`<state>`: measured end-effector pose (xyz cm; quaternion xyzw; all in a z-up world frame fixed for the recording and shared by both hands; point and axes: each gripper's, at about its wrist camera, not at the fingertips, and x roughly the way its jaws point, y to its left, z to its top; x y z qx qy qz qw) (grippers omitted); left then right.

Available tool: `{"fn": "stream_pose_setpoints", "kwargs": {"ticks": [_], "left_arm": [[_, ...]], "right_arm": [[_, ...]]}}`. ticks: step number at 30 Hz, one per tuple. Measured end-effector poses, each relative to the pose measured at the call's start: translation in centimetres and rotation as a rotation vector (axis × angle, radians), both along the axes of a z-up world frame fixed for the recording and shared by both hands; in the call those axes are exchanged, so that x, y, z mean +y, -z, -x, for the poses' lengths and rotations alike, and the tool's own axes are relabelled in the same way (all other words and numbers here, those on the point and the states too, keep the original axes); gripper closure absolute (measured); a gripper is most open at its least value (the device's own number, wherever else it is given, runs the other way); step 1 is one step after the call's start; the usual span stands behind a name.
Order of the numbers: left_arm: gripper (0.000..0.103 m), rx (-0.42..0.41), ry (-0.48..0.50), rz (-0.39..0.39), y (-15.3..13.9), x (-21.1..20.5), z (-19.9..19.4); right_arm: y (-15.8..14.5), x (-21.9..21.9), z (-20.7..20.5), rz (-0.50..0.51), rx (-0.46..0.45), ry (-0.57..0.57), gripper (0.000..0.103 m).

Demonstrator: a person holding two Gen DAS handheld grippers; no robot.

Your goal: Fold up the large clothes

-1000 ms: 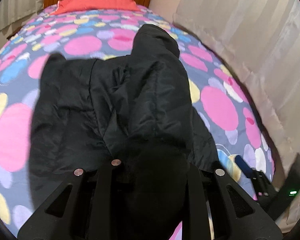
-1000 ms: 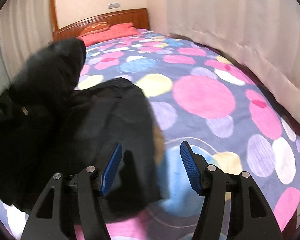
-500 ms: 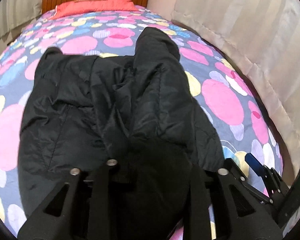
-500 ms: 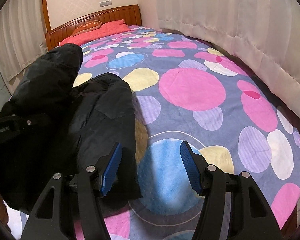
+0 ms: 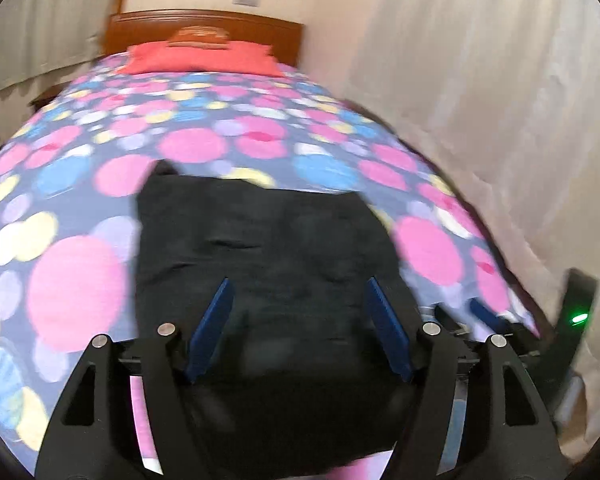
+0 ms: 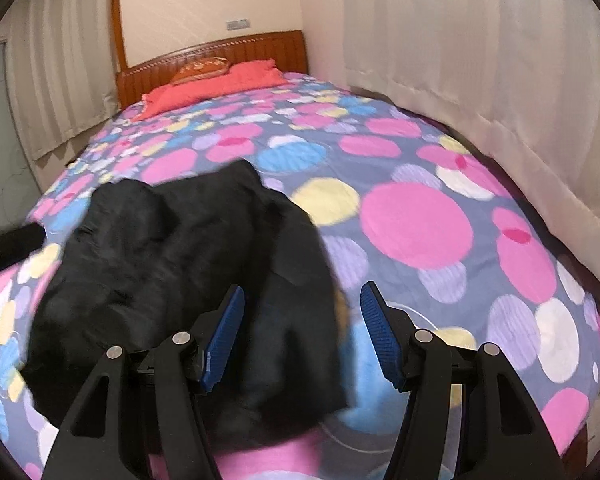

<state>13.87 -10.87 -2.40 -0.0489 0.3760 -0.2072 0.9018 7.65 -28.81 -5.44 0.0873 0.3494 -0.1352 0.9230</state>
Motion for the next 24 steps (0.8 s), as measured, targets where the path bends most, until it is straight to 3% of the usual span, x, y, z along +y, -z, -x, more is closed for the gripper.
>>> {"fn": "stream_pose_setpoints", "kwargs": {"ticks": [2,4,7,12,13,14,15,16,19,24], "left_arm": [[0.035,0.002,-0.051,-0.010,0.5,2.2,-0.7],[0.034,-0.002,-0.080,-0.038,1.0,3.4,-1.1],[0.034,0.007,-0.111,-0.075,2.6,5.1,-1.4],[0.032,0.072,-0.159,-0.034,5.6,7.9,-1.7],[0.031,0.080,-0.167,-0.012,5.9,8.3,-1.6],[0.030,0.086,-0.172,0.006,6.1,8.7,-1.5],[0.030,0.094,-0.173,0.022,6.3,9.1,-1.4],[0.029,0.101,-0.170,0.039,6.4,9.2,-1.4],[0.030,0.101,-0.152,0.060,6.3,8.6,-1.6],[0.030,0.111,-0.082,0.062,7.2,5.9,-2.0]], "right_arm": [[-0.6,0.6,-1.0,-0.032,-0.007,-0.025,0.042],[-0.9,1.2,-2.2,-0.105,-0.017,-0.052,0.028],[-0.6,2.0,-3.6,-0.169,0.001,-0.083,0.026],[2.1,4.5,-6.1,-0.152,0.143,-0.130,0.024],[2.8,4.7,-6.3,-0.151,0.160,-0.132,0.028],[3.0,4.7,-6.2,-0.161,0.157,-0.139,0.044],[3.4,4.7,-6.3,-0.187,0.162,-0.165,0.079],[3.5,4.7,-6.4,-0.188,0.170,-0.174,0.086],[3.1,4.7,-6.2,-0.119,0.159,-0.179,0.095],[5.2,2.5,-6.4,-0.100,0.194,-0.135,0.096]]}}
